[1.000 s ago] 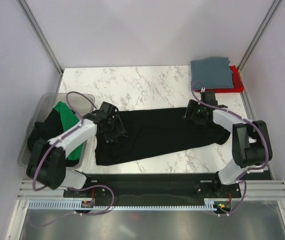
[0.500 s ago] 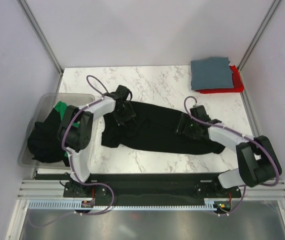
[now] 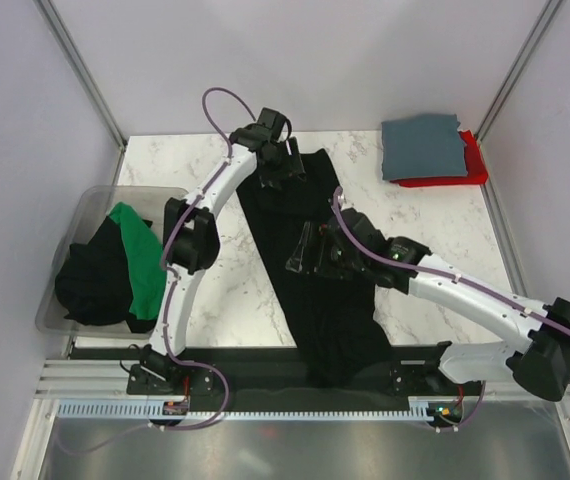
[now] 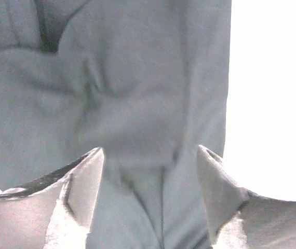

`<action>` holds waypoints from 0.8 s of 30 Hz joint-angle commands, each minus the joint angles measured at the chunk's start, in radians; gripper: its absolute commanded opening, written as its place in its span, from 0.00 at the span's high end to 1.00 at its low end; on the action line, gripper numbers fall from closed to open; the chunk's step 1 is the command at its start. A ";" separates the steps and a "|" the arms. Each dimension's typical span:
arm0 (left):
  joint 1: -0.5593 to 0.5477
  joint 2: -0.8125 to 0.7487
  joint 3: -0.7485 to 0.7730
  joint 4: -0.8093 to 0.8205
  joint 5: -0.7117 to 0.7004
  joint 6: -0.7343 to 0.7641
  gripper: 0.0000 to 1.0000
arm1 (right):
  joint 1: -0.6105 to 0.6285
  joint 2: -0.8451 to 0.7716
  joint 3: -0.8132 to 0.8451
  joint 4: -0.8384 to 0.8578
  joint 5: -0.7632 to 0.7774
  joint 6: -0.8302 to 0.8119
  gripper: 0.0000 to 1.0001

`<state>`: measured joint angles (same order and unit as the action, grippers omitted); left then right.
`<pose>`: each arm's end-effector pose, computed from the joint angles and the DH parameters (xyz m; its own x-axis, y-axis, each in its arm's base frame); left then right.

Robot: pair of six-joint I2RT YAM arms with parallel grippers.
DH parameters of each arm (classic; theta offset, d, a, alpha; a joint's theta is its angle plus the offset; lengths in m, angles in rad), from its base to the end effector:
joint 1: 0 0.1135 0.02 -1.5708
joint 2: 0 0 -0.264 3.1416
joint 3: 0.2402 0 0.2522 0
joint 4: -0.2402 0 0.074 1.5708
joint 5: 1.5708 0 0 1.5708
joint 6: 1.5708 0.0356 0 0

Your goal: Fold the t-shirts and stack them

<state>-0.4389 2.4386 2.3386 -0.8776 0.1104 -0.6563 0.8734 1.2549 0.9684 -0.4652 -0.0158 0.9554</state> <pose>0.4802 -0.2297 0.2287 -0.8864 -0.2539 -0.3871 -0.0792 0.9071 -0.4135 0.1730 0.2073 0.2779 -0.8850 0.2150 -0.4129 -0.0886 0.7930 0.6027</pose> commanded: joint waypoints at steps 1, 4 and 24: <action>-0.008 -0.229 0.010 -0.084 -0.018 0.151 0.20 | -0.008 0.041 0.179 -0.134 0.172 -0.165 0.09; -0.003 -0.433 -0.114 -0.100 -0.107 0.181 0.11 | -0.046 0.168 0.291 -0.130 0.185 -0.285 0.08; -0.003 -1.572 -1.367 -0.038 -0.252 0.142 0.08 | -0.300 1.162 1.092 -0.007 -0.249 -0.528 0.10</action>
<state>-0.4408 0.9779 1.0023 -0.9688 -0.1307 -0.5198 0.6079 2.3482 1.9896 -0.5209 -0.2062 0.4397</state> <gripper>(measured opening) 0.924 0.905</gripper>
